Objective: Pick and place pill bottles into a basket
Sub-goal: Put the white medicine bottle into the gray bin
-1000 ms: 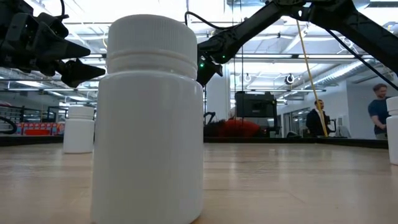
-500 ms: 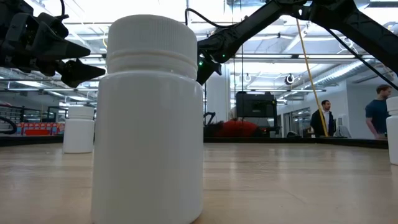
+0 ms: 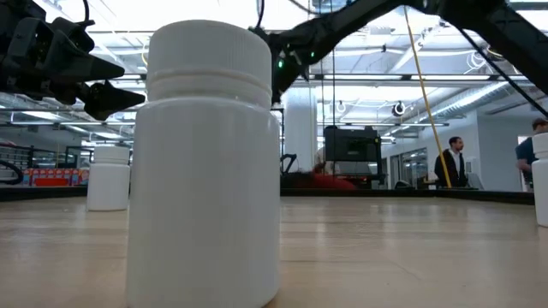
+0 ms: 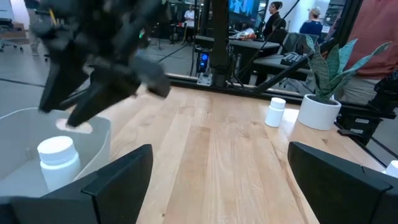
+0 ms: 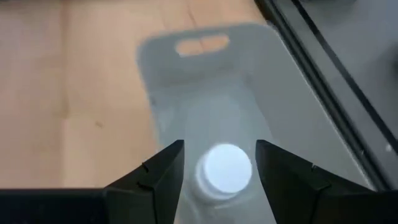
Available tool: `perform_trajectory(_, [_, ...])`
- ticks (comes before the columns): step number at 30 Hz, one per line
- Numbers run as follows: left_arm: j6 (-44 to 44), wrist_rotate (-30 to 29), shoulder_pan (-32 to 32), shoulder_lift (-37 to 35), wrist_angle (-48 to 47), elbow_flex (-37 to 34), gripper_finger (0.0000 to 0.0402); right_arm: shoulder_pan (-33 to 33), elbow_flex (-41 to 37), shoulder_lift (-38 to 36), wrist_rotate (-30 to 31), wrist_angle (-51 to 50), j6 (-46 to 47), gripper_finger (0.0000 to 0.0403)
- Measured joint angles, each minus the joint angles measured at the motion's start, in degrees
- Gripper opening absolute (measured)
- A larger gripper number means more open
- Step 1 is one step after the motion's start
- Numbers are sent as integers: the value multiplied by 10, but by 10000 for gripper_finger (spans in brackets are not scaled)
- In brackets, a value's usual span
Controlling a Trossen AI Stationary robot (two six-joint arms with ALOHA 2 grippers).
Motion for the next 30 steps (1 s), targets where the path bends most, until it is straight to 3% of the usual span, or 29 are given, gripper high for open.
perform_trajectory(10, [0, 0, 0, 0, 1, 0, 377, 45, 0, -106, -2, -36, -40, 192])
perform_trajectory(13, [0, 0, 0, 0, 1, 0, 376, 65, -37, -158, -4, -33, -53, 192])
perform_trajectory(30, [0, 0, 0, 0, 0, 0, 377, 122, -673, -694, -5, 247, 0, 192])
